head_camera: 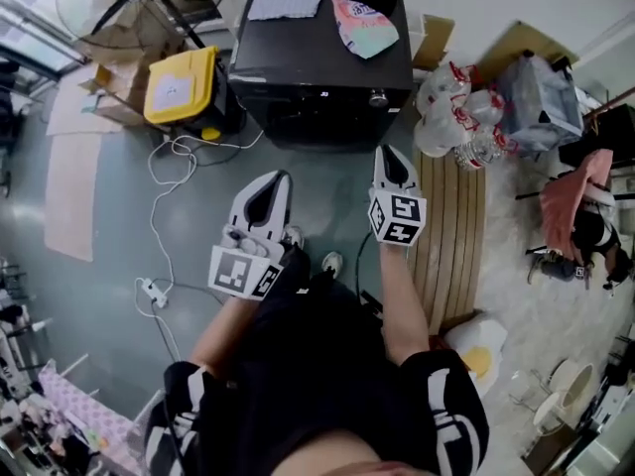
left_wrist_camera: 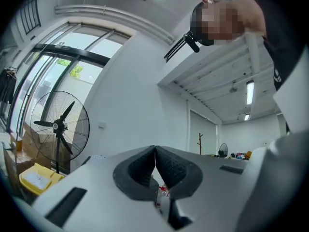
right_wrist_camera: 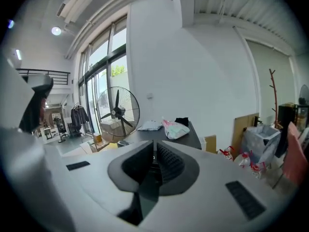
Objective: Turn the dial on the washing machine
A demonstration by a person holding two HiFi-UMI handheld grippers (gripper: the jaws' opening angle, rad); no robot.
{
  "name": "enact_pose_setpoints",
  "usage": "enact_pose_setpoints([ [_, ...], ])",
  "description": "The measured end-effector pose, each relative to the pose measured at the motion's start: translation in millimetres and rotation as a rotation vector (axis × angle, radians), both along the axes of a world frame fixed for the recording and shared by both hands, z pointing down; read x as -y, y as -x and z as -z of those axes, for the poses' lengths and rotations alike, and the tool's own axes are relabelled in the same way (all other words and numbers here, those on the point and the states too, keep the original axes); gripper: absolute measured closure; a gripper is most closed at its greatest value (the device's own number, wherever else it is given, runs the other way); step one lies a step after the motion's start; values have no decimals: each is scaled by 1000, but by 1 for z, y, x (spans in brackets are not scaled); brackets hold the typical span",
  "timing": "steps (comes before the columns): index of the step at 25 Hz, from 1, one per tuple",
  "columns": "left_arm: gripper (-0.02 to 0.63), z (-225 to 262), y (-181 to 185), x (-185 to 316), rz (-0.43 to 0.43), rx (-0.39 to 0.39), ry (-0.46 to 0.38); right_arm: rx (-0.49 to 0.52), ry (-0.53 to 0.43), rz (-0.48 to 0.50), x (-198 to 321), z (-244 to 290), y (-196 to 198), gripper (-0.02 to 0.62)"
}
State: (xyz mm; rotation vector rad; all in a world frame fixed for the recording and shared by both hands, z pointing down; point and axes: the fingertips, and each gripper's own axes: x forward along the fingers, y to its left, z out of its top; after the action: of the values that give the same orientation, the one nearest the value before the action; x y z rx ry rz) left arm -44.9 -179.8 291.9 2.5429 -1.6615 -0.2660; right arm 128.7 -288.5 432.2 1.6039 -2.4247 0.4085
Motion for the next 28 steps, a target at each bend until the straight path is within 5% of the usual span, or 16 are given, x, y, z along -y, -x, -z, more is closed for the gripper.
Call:
enact_pose_setpoints([
  [10,584,22,50,-74,46,-23,20,85,-73,64,-135,99,30,566],
  [28,584,28,76,-87,-3,-12,-12,35,-91,42,-154,106,63,571],
])
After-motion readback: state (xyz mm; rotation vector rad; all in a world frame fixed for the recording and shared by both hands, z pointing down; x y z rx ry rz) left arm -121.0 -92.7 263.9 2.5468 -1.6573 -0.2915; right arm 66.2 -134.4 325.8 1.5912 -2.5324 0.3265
